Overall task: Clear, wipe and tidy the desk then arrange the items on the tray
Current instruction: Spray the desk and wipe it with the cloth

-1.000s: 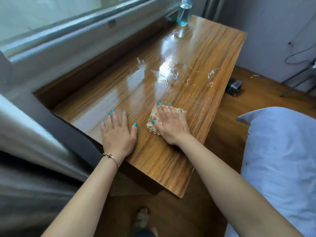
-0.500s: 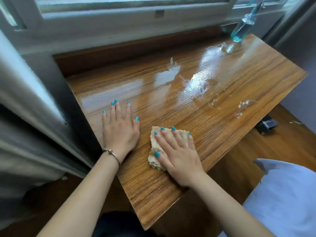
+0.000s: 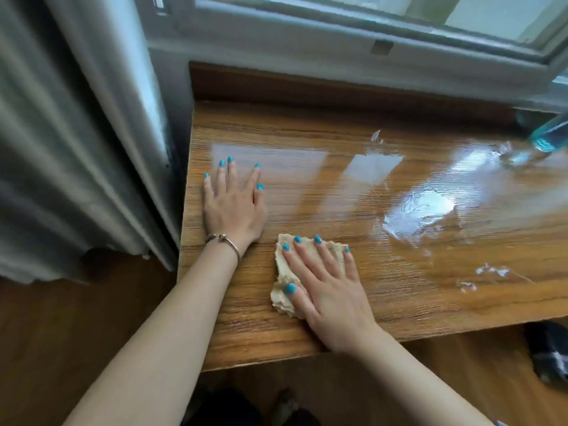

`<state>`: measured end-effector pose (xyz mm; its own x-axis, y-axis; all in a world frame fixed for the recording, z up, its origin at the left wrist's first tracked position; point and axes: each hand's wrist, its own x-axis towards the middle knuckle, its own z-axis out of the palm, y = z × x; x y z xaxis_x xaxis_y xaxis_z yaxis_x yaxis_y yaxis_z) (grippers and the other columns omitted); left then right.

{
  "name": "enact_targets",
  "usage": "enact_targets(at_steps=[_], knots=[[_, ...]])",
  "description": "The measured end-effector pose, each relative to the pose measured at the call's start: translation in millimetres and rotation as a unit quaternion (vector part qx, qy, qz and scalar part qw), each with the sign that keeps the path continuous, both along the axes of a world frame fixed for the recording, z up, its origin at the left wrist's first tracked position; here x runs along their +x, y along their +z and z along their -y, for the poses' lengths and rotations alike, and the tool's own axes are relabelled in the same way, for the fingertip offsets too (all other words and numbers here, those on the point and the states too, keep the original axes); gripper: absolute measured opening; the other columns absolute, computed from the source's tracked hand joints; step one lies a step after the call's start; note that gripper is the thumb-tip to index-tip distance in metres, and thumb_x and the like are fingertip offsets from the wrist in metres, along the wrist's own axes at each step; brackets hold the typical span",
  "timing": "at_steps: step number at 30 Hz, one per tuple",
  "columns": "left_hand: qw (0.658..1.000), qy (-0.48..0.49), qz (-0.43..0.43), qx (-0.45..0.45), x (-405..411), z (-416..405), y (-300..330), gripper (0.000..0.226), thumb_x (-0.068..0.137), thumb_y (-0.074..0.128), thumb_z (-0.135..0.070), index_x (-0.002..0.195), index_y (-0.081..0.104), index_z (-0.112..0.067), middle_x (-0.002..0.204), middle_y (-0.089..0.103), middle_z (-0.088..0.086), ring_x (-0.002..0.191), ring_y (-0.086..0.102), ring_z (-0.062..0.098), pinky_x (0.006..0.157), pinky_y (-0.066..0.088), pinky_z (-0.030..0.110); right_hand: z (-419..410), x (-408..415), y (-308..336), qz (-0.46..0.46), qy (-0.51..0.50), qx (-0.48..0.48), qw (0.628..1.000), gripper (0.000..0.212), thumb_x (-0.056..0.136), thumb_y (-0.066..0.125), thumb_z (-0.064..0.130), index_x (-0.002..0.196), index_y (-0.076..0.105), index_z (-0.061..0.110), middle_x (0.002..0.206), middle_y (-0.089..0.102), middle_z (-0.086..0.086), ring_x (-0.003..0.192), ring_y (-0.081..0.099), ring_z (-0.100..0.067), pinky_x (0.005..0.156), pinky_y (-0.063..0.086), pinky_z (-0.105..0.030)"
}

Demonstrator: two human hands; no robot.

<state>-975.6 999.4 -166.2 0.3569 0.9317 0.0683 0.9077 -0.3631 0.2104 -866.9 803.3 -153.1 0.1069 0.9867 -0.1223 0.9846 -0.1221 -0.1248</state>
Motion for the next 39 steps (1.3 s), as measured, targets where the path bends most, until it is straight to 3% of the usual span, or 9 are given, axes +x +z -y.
enact_targets(at_steps=[7,11,14,17,22,28,31,35,39], knots=[[0.999,0.028,-0.025,-0.007,3.5,-2.1,-3.1,0.053,0.100,0.016,-0.046,0.152,0.010,-0.038,0.162,0.002,0.005,0.149,-0.001,0.022,0.118,-0.003,0.045,-184.6,58.3,11.3,0.035,-0.027,-0.016,0.999,0.058,0.102,0.010,0.052,0.156,0.001,0.034,0.164,-0.003,0.008,0.150,-0.009,-0.020,0.117,-0.012,-0.052],[0.999,0.035,-0.005,-0.003,2.0,0.5,-2.8,0.053,0.100,0.019,-0.045,0.152,0.013,-0.038,0.162,0.004,0.005,0.149,0.000,0.021,0.119,-0.001,0.045,-127.6,51.3,-0.4,0.010,0.038,0.022,0.999,0.060,0.099,0.006,0.056,0.155,-0.001,0.037,0.163,-0.006,0.013,0.148,-0.017,-0.012,0.116,-0.018,-0.044],[0.999,0.033,-0.006,0.003,1.5,0.0,-1.1,0.054,0.099,0.018,-0.047,0.152,0.012,-0.038,0.162,0.004,0.005,0.149,0.000,0.021,0.119,-0.001,0.045,-59.3,40.7,-9.3,0.010,0.075,0.033,0.997,0.058,0.099,0.008,0.059,0.154,-0.001,0.042,0.161,-0.004,0.019,0.149,-0.013,-0.008,0.116,-0.020,-0.035],[0.999,0.033,-0.008,-0.004,3.0,1.0,-2.3,0.055,0.098,0.016,-0.048,0.152,0.011,-0.038,0.162,0.003,0.005,0.149,-0.001,0.021,0.119,-0.002,0.045,-101.6,56.0,-1.5,-0.003,0.101,0.000,0.995,0.057,0.098,0.006,0.060,0.152,-0.002,0.046,0.161,-0.003,0.020,0.149,-0.009,-0.007,0.116,-0.015,-0.037],[0.999,0.040,0.022,-0.018,4.7,-4.0,-2.8,0.054,0.099,0.022,-0.048,0.151,0.016,-0.038,0.162,0.003,0.003,0.149,-0.002,0.019,0.118,-0.005,0.043,-230.3,57.4,11.7,0.011,-0.004,-0.016,1.000,0.055,0.104,0.011,0.046,0.156,0.000,0.034,0.164,-0.005,0.009,0.150,-0.008,-0.015,0.119,-0.004,-0.050],[0.999,0.038,0.005,-0.013,3.4,-1.0,-3.3,0.059,0.096,0.014,-0.048,0.153,0.005,-0.033,0.162,0.000,0.004,0.149,-0.005,0.019,0.119,-0.003,0.043,-87.6,43.2,-10.7,-0.020,0.076,0.050,0.996,0.054,0.099,0.003,0.059,0.152,-0.002,0.048,0.160,-0.005,0.022,0.149,-0.011,-0.007,0.118,-0.012,-0.040],[0.999,0.032,0.016,-0.012,3.4,-1.8,-3.2,0.059,0.097,0.014,-0.048,0.153,0.005,-0.034,0.162,-0.001,0.004,0.149,-0.005,0.019,0.119,-0.004,0.044,-147.5,71.7,-1.6,-0.014,0.105,0.011,0.994,0.054,0.098,0.005,0.058,0.151,-0.002,0.048,0.161,-0.004,0.022,0.149,-0.008,-0.007,0.118,-0.010,-0.039],[0.999,0.030,0.039,-0.021,2.0,-2.3,-4.7,0.058,0.098,0.014,-0.049,0.153,0.003,-0.035,0.162,-0.004,0.002,0.148,-0.008,0.018,0.118,-0.007,0.044,-271.9,92.7,14.6,0.001,-0.014,-0.014,1.000,0.055,0.104,0.014,0.044,0.156,0.000,0.035,0.164,-0.002,0.008,0.150,-0.005,-0.016,0.119,-0.006,-0.049],[0.999,0.030,0.023,-0.010,0.2,0.5,-4.2,0.058,0.098,0.014,-0.048,0.153,0.003,-0.033,0.162,-0.002,0.003,0.149,-0.005,0.019,0.119,-0.004,0.044,-220.8,86.5,0.3,-0.007,0.000,0.011,1.000,0.055,0.102,0.010,0.050,0.154,0.000,0.038,0.164,-0.003,0.011,0.150,-0.008,-0.013,0.118,-0.009,-0.046]])
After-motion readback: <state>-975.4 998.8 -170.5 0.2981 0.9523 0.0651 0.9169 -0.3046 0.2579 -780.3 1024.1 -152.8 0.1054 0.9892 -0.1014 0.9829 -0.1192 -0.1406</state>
